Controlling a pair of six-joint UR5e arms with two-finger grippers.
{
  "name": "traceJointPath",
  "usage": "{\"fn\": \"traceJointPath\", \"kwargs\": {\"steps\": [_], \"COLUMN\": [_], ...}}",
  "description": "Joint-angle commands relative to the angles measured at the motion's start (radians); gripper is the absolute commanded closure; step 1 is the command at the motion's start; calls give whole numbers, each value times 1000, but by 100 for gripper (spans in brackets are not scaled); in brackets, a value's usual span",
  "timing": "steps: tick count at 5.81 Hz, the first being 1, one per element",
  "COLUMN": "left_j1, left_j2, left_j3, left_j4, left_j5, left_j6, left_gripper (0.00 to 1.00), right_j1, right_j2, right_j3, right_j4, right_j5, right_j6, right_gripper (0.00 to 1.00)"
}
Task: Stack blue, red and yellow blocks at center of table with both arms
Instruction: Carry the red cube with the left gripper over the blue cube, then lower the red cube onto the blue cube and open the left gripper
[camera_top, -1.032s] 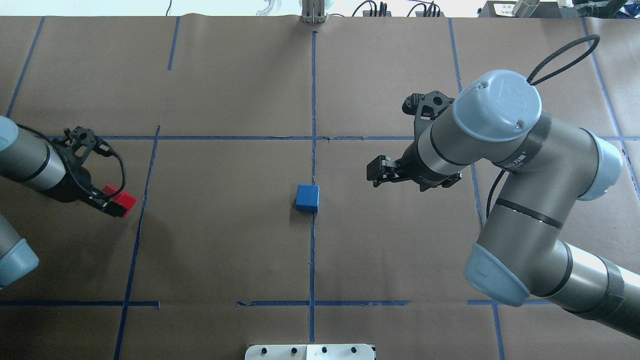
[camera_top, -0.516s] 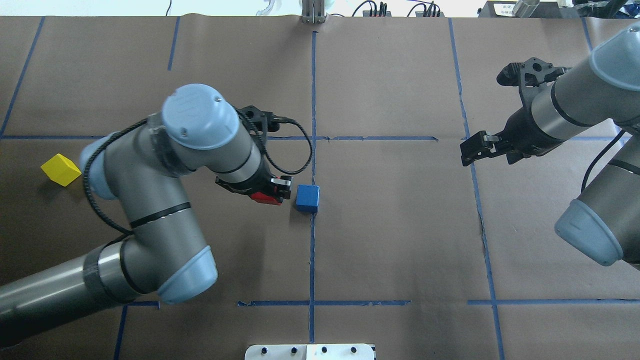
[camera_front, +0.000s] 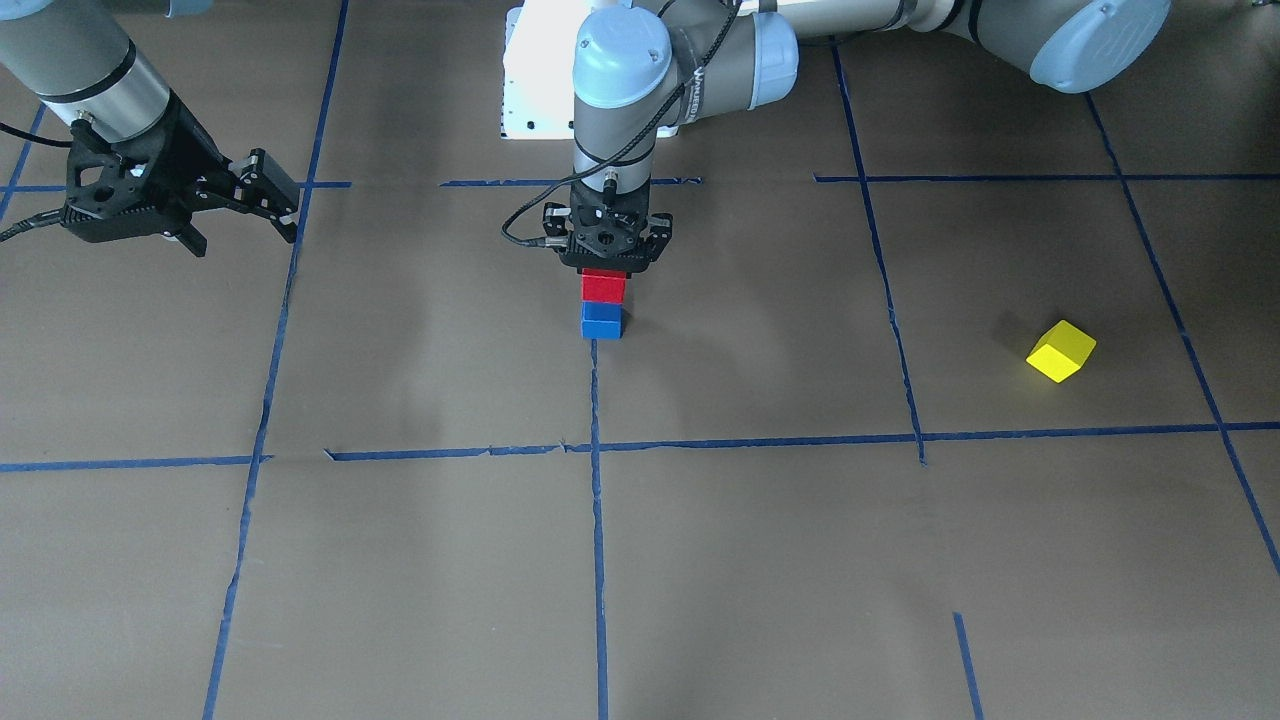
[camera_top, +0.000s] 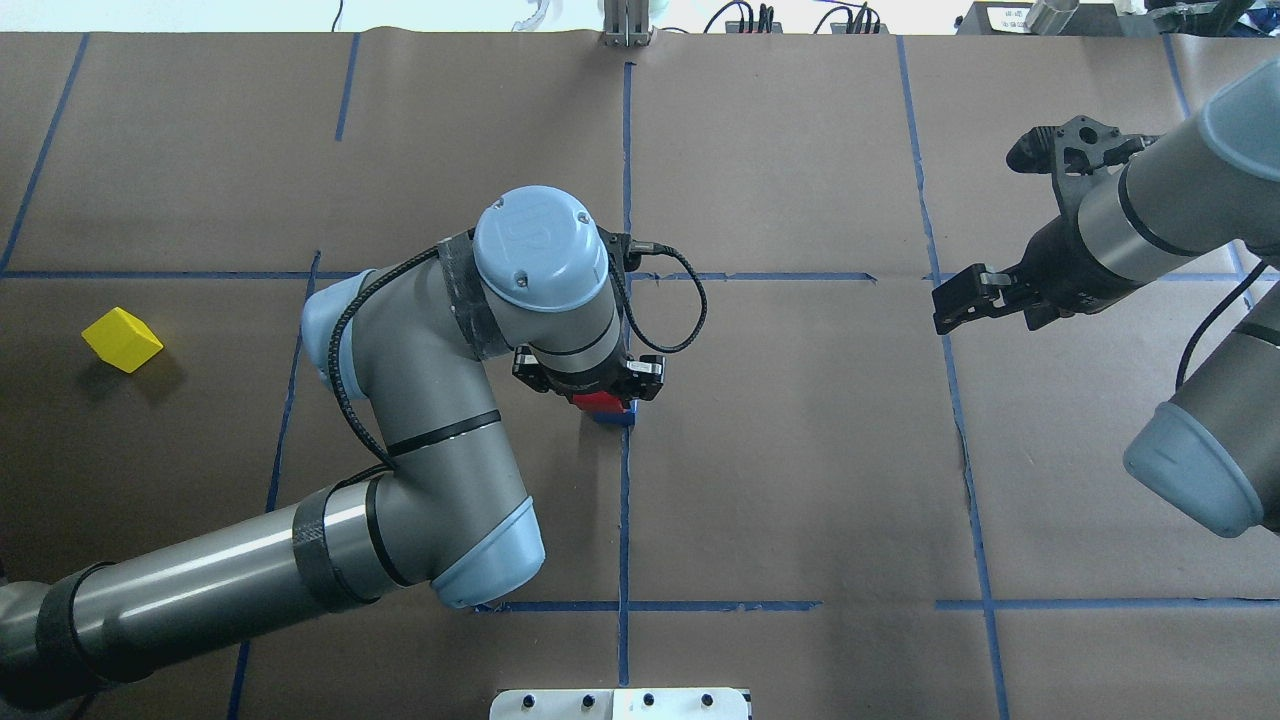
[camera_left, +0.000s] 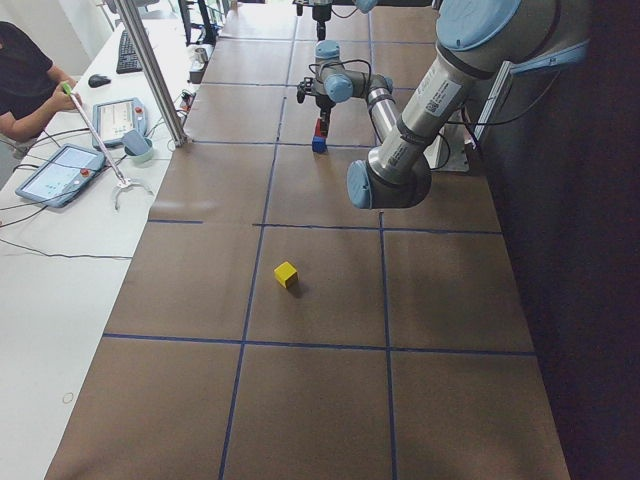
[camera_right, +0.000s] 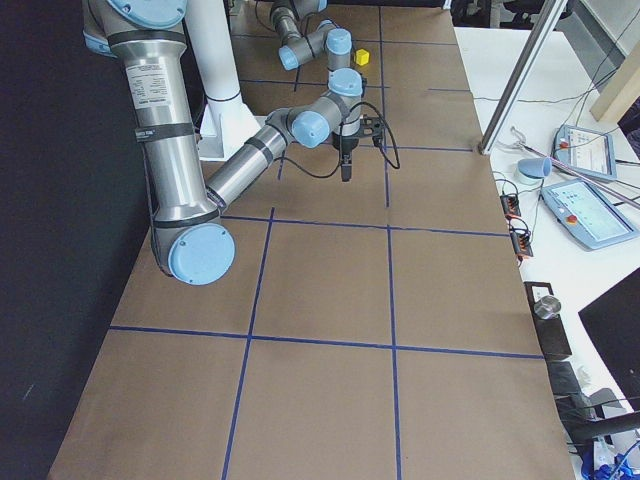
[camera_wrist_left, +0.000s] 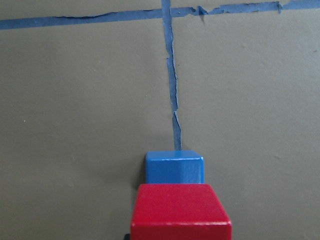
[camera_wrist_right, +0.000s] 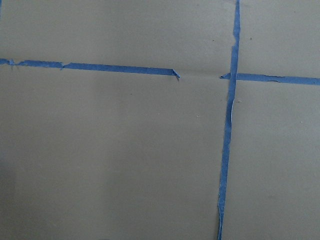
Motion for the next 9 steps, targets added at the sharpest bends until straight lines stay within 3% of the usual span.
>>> {"fn": "traceJointPath", "kwargs": {"steps": [1,6,7,8,9], "left_j1": [3,2,3,3,3], "left_j2": [-12,-37,-37,-37,-46], "left_j3": [30,71,77,85,85], "left_j4": [-5,-8,-8,-10,-8], "left_j5": [8,25,25,27,51], "left_j6": [0,9,9,6,-2], "left_gripper": [96,91,64,21,0], "right_j1": [2,14,12,12,11], "right_j2": [-20,-54,-51,-51,-46], "right_j3": [18,36,35,33,29], "right_j4": [0,3,3,3,3], "right_j5": [0,-2,-2,-2,-2], "right_j6": [0,-23,-22,-22,-22], "right_gripper": [0,0,0,0,0]}}
